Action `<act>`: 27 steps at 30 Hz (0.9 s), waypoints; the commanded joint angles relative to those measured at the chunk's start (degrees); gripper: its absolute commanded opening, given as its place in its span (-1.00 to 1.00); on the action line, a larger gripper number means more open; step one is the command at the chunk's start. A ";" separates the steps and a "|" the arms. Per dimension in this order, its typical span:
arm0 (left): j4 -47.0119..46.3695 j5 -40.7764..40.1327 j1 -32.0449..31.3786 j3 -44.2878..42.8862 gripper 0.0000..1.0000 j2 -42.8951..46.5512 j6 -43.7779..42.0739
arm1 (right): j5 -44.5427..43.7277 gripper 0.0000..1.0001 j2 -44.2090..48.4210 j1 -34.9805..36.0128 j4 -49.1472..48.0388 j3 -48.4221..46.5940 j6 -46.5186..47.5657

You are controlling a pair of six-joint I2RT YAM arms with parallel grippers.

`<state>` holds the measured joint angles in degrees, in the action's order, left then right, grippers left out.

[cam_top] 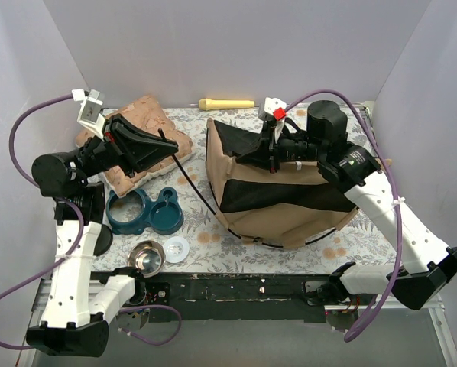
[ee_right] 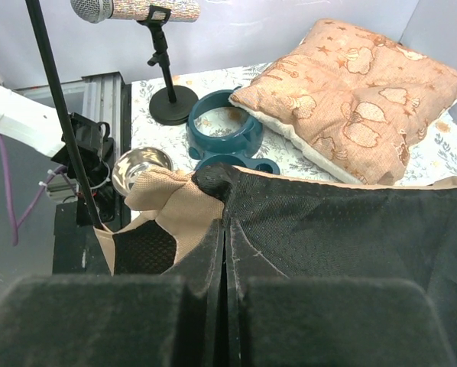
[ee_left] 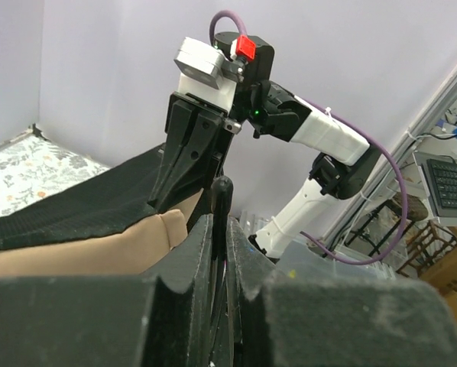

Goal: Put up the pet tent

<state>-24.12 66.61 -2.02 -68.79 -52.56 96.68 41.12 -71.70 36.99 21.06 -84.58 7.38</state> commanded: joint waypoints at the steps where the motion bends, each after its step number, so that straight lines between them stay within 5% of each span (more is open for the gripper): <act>1: -0.05 5.19 -0.96 2.43 -1.00 -0.62 2.72 | 0.89 -0.97 -0.63 -0.08 -7.17 -1.03 -3.24; 27: 17.86 7.57 -25.21 10.97 -1.00 -9.49 -11.07 | -7.71 -0.97 -1.77 0.10 -12.71 -1.65 -14.05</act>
<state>-15.53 68.99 -22.70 -58.02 -60.10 88.07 40.38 -75.46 37.26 18.31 -84.58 -3.68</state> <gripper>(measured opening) 0.051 0.023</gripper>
